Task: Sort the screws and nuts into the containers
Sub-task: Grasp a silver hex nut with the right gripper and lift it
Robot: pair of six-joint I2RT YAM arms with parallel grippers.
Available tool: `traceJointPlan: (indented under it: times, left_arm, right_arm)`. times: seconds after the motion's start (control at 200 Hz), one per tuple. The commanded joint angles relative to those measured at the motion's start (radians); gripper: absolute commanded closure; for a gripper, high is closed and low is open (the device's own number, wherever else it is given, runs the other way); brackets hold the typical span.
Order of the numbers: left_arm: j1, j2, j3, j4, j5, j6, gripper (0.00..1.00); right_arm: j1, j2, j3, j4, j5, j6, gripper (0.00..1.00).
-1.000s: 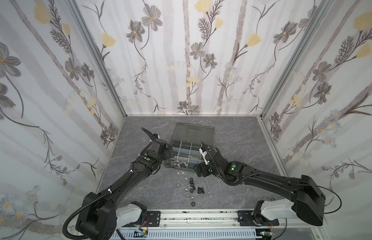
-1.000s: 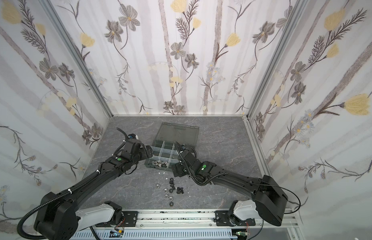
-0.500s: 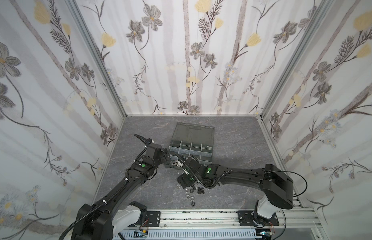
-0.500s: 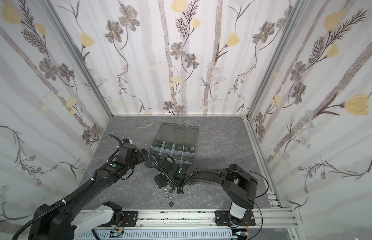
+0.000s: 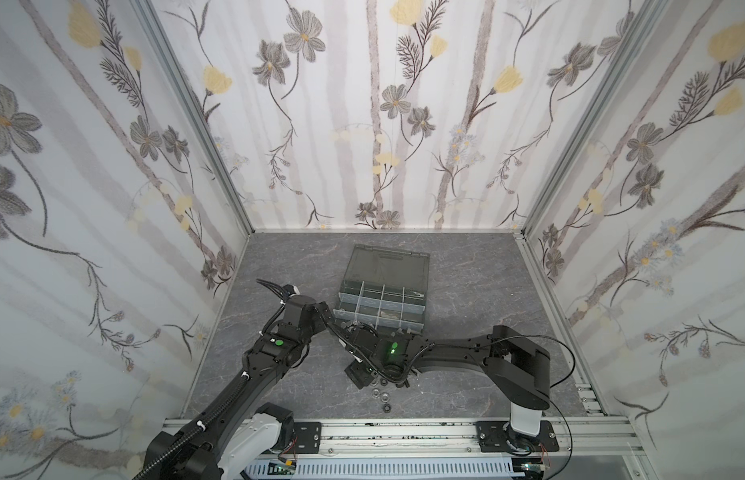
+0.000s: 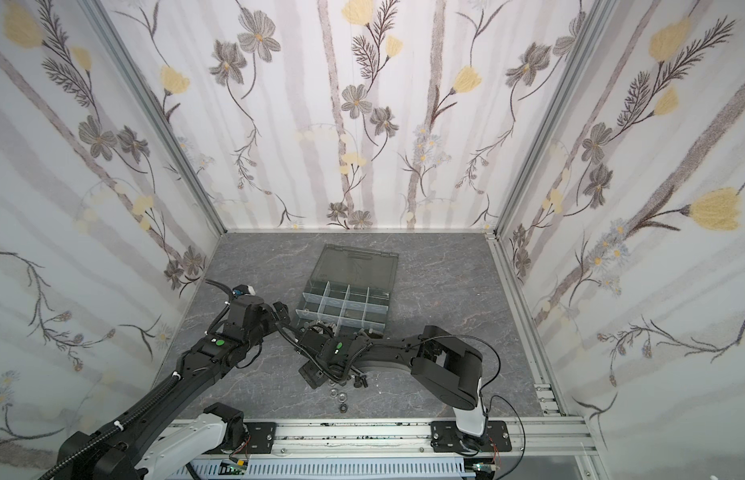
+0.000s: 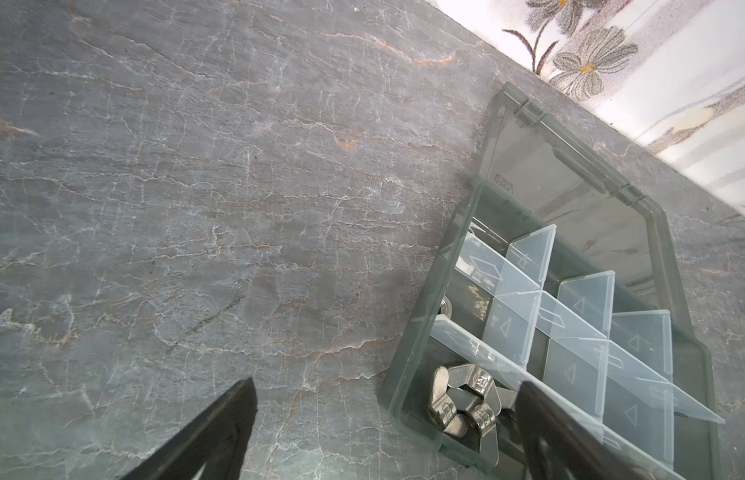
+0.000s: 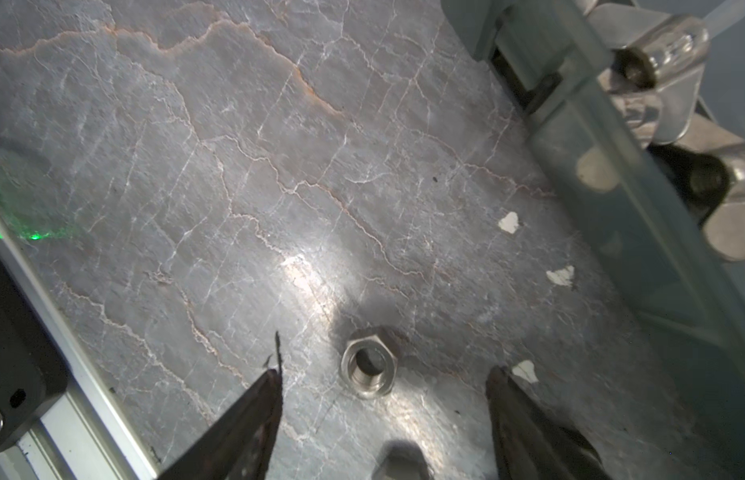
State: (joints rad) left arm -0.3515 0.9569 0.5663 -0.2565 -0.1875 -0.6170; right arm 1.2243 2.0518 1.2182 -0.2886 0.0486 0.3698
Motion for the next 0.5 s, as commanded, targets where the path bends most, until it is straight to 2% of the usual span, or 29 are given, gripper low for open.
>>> traceJointPlan:
  times: [0.0, 0.285, 0.495]
  left_arm:
    - [0.005, -0.022, -0.013, 0.028, -0.020, -0.023, 0.00]
    - [0.014, -0.066, -0.055, 0.033, -0.016, -0.043, 0.00]
    - [0.017, -0.088, -0.076, 0.037, -0.012, -0.047, 0.00]
  right_arm:
    - [0.002, 0.013, 0.011, -0.002, 0.000, -0.014, 0.26]
    - [0.012, 0.052, 0.044, -0.027, 0.002, -0.025, 0.34]
    - [0.016, 0.074, 0.053, -0.027, -0.006, -0.026, 0.43]
